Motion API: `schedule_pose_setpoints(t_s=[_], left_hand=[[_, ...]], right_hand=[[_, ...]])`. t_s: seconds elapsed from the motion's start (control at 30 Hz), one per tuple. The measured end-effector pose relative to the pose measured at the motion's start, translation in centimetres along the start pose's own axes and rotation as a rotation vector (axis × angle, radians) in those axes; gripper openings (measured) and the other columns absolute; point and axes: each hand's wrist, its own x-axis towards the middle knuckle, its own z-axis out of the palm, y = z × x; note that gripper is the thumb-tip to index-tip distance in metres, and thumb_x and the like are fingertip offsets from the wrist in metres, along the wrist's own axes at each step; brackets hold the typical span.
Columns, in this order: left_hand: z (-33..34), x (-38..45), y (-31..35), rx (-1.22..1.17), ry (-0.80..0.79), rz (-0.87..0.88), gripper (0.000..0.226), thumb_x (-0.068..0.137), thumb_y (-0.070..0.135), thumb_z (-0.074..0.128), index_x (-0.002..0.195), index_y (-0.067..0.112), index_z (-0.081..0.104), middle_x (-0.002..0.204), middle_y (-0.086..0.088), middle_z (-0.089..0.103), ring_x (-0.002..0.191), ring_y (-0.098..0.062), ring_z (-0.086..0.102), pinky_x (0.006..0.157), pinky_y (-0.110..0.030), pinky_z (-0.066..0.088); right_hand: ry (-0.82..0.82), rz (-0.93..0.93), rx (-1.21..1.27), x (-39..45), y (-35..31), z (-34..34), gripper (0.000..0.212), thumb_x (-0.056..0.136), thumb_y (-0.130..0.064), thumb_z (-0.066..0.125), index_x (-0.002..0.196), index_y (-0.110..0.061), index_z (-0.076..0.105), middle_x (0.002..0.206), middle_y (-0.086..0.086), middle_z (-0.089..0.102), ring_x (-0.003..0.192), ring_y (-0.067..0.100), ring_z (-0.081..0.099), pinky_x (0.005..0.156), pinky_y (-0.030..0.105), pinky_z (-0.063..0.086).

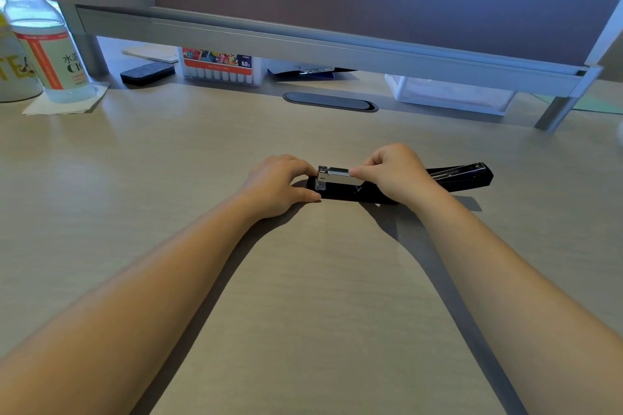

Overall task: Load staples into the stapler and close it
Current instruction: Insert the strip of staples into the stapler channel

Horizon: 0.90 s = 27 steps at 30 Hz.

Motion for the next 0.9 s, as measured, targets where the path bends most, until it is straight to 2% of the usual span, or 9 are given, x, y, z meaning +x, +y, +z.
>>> schedule_pose_setpoints(t_s=[0.07, 0.13, 0.4, 0.6, 0.77, 0.9], left_hand=[[0.0, 0.0, 0.0, -0.001, 0.001, -0.003, 0.040, 0.076, 0.032, 0.061, 0.114, 0.019, 0.055, 0.120, -0.007, 0.057, 0.113, -0.025, 0.045, 0.099, -0.046, 0.038], [0.0, 0.0, 0.0, 0.003, 0.004, -0.004, 0.040, 0.076, 0.032, 0.061, 0.114, 0.019, 0.055, 0.120, -0.007, 0.056, 0.113, -0.025, 0.045, 0.099, -0.046, 0.038], [-0.1, 0.0, 0.1, 0.027, -0.002, -0.008, 0.041, 0.077, 0.034, 0.059, 0.115, 0.021, 0.054, 0.122, -0.005, 0.056, 0.114, -0.024, 0.044, 0.099, -0.045, 0.038], [-0.1, 0.0, 0.2, 0.029, 0.001, -0.010, 0.041, 0.077, 0.034, 0.060, 0.115, 0.020, 0.054, 0.122, -0.006, 0.055, 0.115, -0.024, 0.044, 0.099, -0.043, 0.037], [-0.1, 0.0, 0.3, 0.035, 0.003, -0.013, 0.039, 0.078, 0.033, 0.059, 0.114, 0.020, 0.054, 0.121, -0.005, 0.056, 0.113, -0.024, 0.044, 0.097, -0.043, 0.038], [-0.1, 0.0, 0.2, 0.041, 0.003, -0.011, 0.039, 0.077, 0.034, 0.059, 0.114, 0.021, 0.054, 0.121, -0.005, 0.056, 0.114, -0.024, 0.043, 0.099, -0.044, 0.037]], right_hand=[[-0.010, 0.035, 0.006, 0.2, -0.3, 0.1, 0.030, 0.081, -0.024, 0.061, 0.082, 0.006, 0.068, 0.097, 0.021, 0.069, 0.096, 0.033, 0.059, 0.090, 0.046, 0.047], [-0.019, 0.057, 0.015, 0.4, -0.5, 0.3, 0.028, 0.080, -0.024, 0.061, 0.081, 0.004, 0.068, 0.098, 0.019, 0.069, 0.099, 0.033, 0.058, 0.094, 0.050, 0.044], [-0.029, 0.069, 0.060, 0.4, -0.5, 0.4, 0.028, 0.079, -0.028, 0.063, 0.084, -0.001, 0.068, 0.104, 0.014, 0.068, 0.104, 0.030, 0.055, 0.099, 0.051, 0.040], [0.013, 0.109, -0.012, 1.0, -0.5, 0.8, 0.031, 0.080, -0.031, 0.061, 0.076, 0.000, 0.066, 0.096, 0.017, 0.069, 0.098, 0.033, 0.057, 0.097, 0.051, 0.041], [0.060, 0.122, -0.044, 1.0, -0.4, 1.2, 0.034, 0.080, -0.035, 0.059, 0.073, -0.003, 0.067, 0.078, 0.012, 0.064, 0.094, 0.034, 0.057, 0.087, 0.042, 0.042], [0.083, 0.109, -0.036, 0.7, -0.3, 1.6, 0.035, 0.083, -0.036, 0.054, 0.058, -0.013, 0.062, 0.076, 0.008, 0.061, 0.100, 0.034, 0.051, 0.080, 0.037, 0.033]])
